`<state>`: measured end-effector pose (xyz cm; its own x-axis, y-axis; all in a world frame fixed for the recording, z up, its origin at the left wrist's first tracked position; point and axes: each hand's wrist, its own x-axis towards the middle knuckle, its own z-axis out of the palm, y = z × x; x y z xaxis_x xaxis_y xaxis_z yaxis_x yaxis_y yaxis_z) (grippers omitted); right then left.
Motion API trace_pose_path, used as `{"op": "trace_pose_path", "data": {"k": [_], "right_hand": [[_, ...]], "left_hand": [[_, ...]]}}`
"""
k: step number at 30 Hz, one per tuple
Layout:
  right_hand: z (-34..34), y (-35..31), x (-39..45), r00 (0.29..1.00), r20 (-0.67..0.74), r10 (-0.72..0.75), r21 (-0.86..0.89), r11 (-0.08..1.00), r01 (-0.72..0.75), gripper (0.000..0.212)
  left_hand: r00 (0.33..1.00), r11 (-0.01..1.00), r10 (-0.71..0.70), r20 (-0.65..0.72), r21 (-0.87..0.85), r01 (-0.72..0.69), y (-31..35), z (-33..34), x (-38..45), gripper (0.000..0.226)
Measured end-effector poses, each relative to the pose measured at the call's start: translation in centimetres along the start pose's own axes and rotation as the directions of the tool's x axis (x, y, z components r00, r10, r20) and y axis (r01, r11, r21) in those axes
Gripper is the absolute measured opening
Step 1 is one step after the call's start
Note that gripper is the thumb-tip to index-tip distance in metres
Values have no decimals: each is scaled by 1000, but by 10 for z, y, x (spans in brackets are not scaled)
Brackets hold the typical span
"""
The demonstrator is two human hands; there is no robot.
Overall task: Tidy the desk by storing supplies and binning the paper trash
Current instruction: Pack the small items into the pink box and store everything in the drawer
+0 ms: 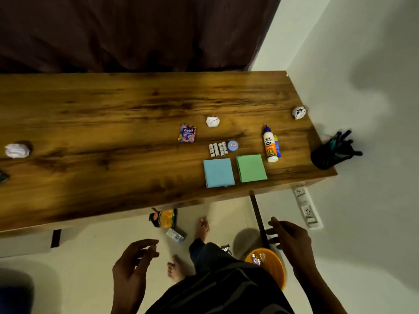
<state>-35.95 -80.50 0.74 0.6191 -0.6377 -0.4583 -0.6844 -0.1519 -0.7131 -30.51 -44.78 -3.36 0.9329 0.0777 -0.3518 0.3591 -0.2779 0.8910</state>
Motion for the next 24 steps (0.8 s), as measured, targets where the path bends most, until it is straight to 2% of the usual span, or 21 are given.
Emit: {"op": "trace_pose_path", "data": {"k": [3,5,6,8,11,13,17,20,22,24], "right_hand": [[-1,12,-4,999,28,29,-8,1000,-28,27],[1,17,-4,997,56,51,-9,999,-51,29],[2,20,-2,995,77,62,-5,998,-62,30],[6,27,4,989,119,85,3,996,-86,34],[12,39,18,968,181,174,63,980,-188,32],[19,47,33,929,240,283,132,938,-320,34],[34,64,70,818,377,434,256,800,-542,46],[44,61,99,750,444,490,489,569,-661,51],[51,59,116,716,463,523,602,407,-687,53],[59,65,134,694,456,558,667,301,-681,58]], "left_hand": [[989,987,-142,35,-76,144,-15,-4,-8,27],[953,937,-295,71,-174,303,-23,-2,-7,27],[909,878,-405,97,-238,416,-28,0,-4,26],[775,691,-603,188,-364,625,-40,5,2,29],[614,408,-696,374,-498,765,-65,17,14,39],[564,295,-697,443,-540,788,-77,31,21,44],[554,262,-695,459,-556,789,-75,71,36,50],[563,161,-707,428,-677,718,-70,103,55,60],[565,97,-727,390,-757,647,-65,119,73,67],[558,72,-750,355,-795,603,-63,137,85,69]]}}
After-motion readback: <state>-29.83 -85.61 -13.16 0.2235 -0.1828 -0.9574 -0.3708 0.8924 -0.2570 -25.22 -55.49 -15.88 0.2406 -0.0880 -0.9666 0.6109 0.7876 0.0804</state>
